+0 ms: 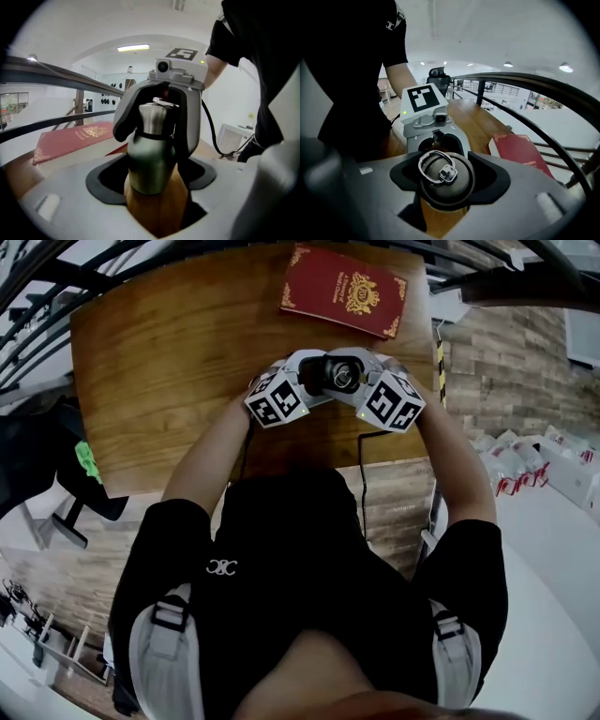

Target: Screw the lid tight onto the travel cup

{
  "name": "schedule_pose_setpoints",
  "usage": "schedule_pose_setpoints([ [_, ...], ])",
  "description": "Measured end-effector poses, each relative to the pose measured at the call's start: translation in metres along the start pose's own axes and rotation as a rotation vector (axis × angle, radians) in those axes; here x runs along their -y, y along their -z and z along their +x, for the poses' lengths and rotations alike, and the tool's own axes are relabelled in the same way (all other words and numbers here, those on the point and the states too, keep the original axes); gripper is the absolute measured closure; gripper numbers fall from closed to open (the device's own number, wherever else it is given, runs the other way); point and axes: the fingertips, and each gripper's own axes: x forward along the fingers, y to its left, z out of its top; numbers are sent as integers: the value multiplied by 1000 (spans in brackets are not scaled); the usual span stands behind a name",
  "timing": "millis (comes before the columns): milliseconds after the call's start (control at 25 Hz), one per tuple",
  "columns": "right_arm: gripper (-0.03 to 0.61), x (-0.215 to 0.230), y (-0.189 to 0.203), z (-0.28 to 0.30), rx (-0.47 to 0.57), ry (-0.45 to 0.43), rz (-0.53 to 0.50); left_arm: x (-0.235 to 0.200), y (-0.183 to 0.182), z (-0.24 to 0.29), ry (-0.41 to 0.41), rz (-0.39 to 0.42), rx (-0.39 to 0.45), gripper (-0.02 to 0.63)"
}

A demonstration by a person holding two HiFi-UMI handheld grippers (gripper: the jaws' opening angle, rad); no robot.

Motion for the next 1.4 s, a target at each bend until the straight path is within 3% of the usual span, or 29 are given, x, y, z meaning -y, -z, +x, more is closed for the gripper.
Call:
schedule_pose_setpoints([
  [280, 327, 25, -13, -9, 219, 350, 201, -1, 0, -1, -31, -18, 1, 230],
  [560, 327, 48, -2, -28, 301, 839, 441, -1, 2, 0, -68, -42, 3, 230],
  [640, 327, 51, 0, -30, 297, 915, 468, -1, 2, 0, -68, -43, 8, 230],
  [840, 327, 54, 4, -34, 288, 1009, 514, -2, 1, 1, -78, -45, 11, 230],
  [960, 327, 54, 5, -35, 296, 1016, 526, -2, 2, 1, -80, -48, 7, 230],
  [1040, 324, 52, 3, -34, 322, 962, 526, -2, 2, 1, -80, -49, 11, 230],
  [1120, 323, 46, -2, -34, 351, 867, 515, -1, 2, 1, -80, -49, 16, 230],
  [1200, 321, 38, -8, -37, 341, 769, 435, -1, 2, 0, -79, -43, 18, 230],
  [1320, 316, 24, -11, -39, 242, 581, 247, -1, 1, 1, -69, -41, 13, 230],
  [1400, 316, 15, -13, -41, 184, 428, 181, -1, 1, 1, -60, -36, 13, 232],
])
